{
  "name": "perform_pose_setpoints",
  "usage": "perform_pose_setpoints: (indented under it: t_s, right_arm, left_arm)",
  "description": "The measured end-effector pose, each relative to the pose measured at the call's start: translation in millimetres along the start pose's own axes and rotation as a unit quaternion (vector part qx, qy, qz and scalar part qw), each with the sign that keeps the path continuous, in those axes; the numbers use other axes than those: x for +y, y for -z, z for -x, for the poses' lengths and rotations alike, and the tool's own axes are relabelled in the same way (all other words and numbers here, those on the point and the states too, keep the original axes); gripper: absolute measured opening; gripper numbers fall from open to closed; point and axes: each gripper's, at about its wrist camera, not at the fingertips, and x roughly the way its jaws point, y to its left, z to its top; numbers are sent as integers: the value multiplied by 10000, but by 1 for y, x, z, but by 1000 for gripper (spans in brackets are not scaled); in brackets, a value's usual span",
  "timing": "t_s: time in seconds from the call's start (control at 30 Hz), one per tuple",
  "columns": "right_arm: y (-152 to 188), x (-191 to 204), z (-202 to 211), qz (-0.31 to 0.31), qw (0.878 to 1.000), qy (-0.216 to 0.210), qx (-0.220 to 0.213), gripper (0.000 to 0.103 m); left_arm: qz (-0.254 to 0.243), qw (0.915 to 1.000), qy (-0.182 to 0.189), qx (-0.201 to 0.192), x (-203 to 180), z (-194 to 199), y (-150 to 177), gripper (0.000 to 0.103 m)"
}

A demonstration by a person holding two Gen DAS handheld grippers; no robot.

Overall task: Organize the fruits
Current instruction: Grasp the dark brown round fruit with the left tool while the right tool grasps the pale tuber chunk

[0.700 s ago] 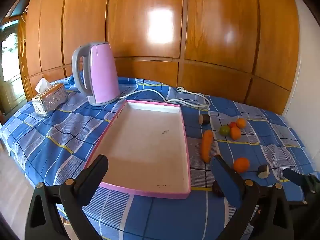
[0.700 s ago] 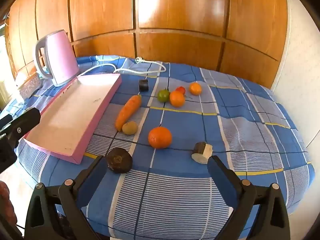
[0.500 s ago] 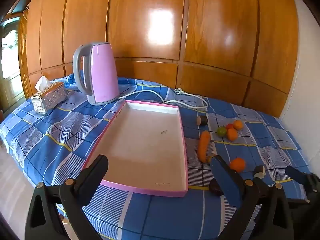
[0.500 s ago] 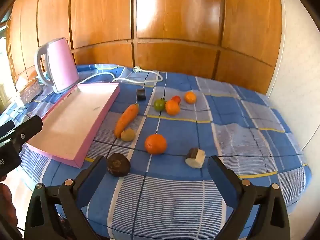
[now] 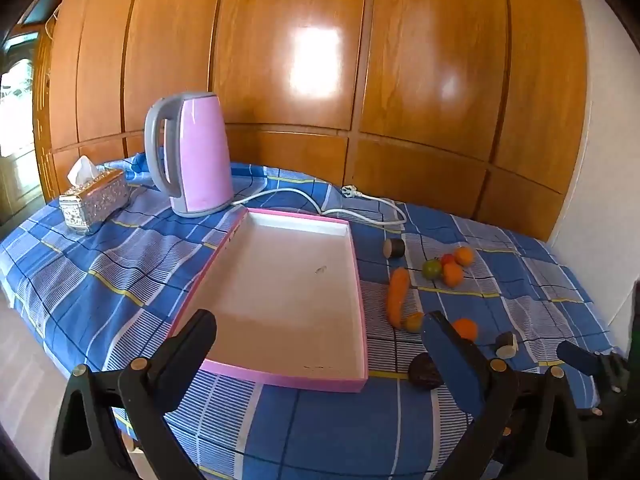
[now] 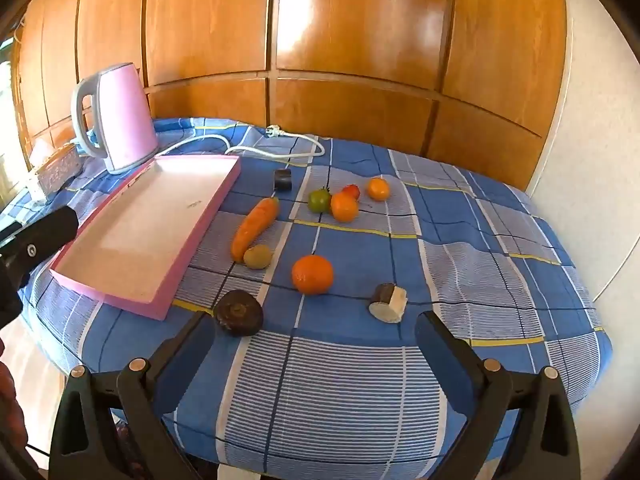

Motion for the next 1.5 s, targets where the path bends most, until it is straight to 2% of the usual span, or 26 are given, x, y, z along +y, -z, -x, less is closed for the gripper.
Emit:
perform_pose_setpoints:
  t_s: [0.33,0.7,0.9,1.03,1.1,1.5]
  right_arm:
    - [2,1,-5,13,10000,-12,76,101]
    - [2,-9,-4,-206,9993,-318,-46,100]
    - [0,-14,-6,-337,9987,-334,-173,100]
    - [2,-17,-21,-409,9985,-337,135,87]
    - [5,-18,-28,-435,9980,-340,297,84]
    - [7,-20,-25,-425,9983,-340,185,84]
  left_arm:
    - [29,9999,11,101,1,-6,2,103]
    - [-109,9997,37,194,-6,-13,4,103]
    - [-149,9996,43,256,-9,-20,4,103]
    - [-154,9994,36,317,-8,-25,5,103]
    - [-161,9993,30,321,-8,-26,6,103]
    - [-341,9985,46,421,-19,-32,6,103]
